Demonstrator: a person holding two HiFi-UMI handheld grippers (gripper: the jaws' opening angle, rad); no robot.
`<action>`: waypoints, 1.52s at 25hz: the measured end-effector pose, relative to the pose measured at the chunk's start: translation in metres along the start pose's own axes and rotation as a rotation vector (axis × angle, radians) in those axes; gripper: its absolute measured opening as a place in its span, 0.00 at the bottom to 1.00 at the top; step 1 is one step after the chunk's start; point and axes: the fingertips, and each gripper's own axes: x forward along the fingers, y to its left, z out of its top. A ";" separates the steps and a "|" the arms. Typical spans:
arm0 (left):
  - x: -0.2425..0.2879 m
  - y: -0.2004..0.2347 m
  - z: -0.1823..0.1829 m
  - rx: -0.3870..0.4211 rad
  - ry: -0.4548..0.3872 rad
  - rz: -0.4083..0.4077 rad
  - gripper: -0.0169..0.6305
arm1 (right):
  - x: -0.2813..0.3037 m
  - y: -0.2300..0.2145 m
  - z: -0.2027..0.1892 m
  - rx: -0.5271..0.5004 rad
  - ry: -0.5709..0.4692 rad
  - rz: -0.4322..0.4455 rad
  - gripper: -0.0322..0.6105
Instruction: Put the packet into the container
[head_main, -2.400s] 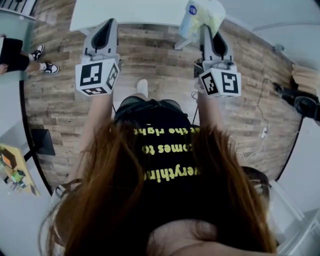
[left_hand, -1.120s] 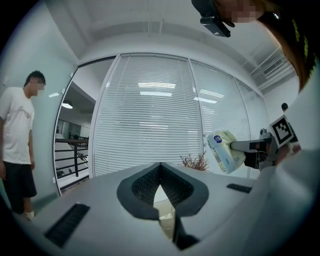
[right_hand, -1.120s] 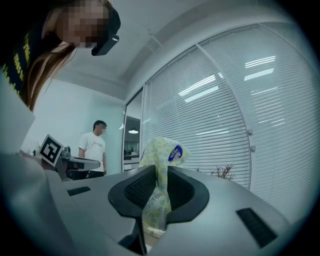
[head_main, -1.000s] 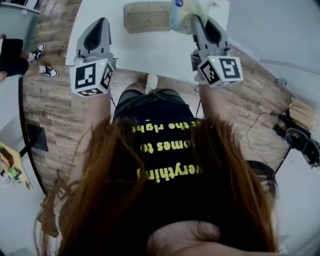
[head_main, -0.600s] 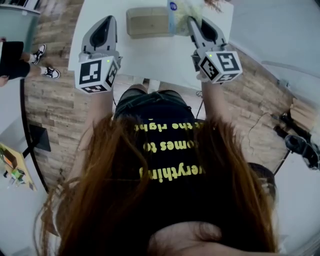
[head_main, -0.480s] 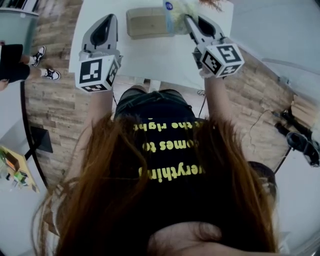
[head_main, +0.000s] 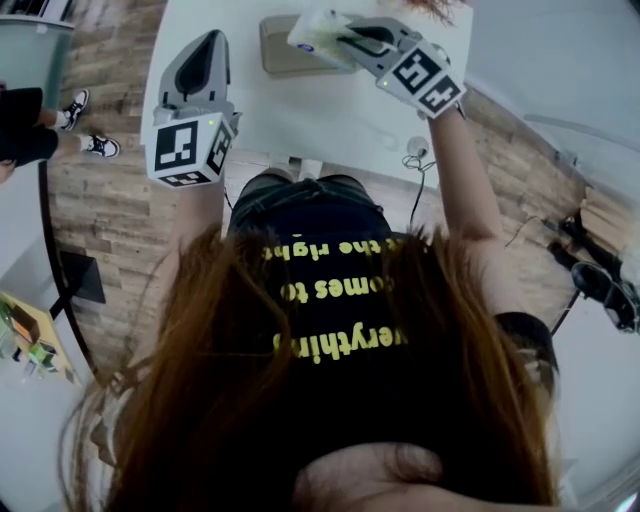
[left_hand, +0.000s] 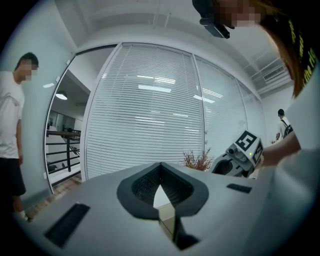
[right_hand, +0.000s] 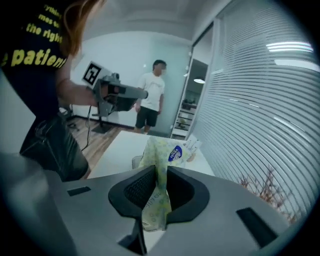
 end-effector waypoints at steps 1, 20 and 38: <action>-0.001 0.000 -0.001 -0.001 0.001 0.001 0.03 | 0.005 0.006 -0.004 -0.057 0.024 0.044 0.16; -0.031 0.011 -0.003 0.001 0.008 0.089 0.03 | 0.059 0.030 -0.020 -0.426 0.126 0.343 0.16; -0.048 0.027 -0.006 -0.003 0.020 0.154 0.03 | 0.115 0.035 -0.076 -0.412 0.294 0.402 0.16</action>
